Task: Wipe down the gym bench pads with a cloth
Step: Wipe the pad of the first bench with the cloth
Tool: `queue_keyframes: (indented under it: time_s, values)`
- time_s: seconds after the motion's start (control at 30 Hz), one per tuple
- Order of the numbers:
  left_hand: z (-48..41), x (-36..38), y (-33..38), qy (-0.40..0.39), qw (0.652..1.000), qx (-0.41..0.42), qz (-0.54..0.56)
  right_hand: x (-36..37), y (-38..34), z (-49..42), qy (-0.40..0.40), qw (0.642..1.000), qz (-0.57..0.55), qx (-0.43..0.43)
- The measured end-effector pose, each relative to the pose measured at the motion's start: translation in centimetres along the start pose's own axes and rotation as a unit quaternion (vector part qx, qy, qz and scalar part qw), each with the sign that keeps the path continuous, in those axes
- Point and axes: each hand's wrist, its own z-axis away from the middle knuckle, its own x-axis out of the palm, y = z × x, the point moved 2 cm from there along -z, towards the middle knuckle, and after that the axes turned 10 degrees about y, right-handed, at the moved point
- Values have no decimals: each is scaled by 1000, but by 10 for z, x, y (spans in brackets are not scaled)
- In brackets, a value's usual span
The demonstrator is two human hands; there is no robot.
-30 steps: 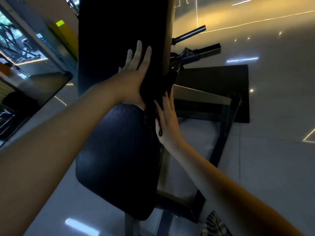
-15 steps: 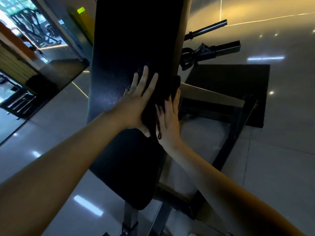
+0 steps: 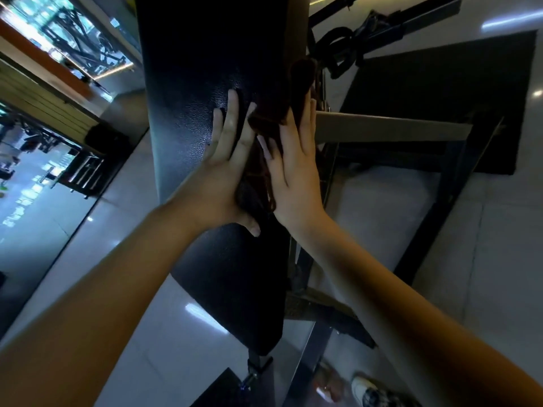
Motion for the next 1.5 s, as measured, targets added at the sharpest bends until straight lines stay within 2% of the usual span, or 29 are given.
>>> queue_keyframes:
  time_s: [0.17,0.53,0.77,0.9,1.03,1.13,1.3,1.5]
  values:
    - [-1,3,-3,-1,1000,-18,12,-1,5,29,2,1000,0,-13]
    - [5,0,1,22,1000,8,-12,0,16,75,-29,999,13,-9]
    - [4,1,3,8,1000,12,-20,11,18,57,39,999,28,-11]
    - [2,3,2,-4,999,3,-50,10,15,39,32,999,14,-35]
    - [4,1,3,-26,999,-2,-46,9,9,21,34,999,0,-25]
    - [5,-2,5,-37,991,-21,-125,10,3,-7,38,999,11,-11]
    - [9,-7,14,-14,964,-6,-264,9,5,-20,28,1000,7,-13]
    - [22,-5,13,-3,957,34,-289,6,11,43,16,999,-31,1]
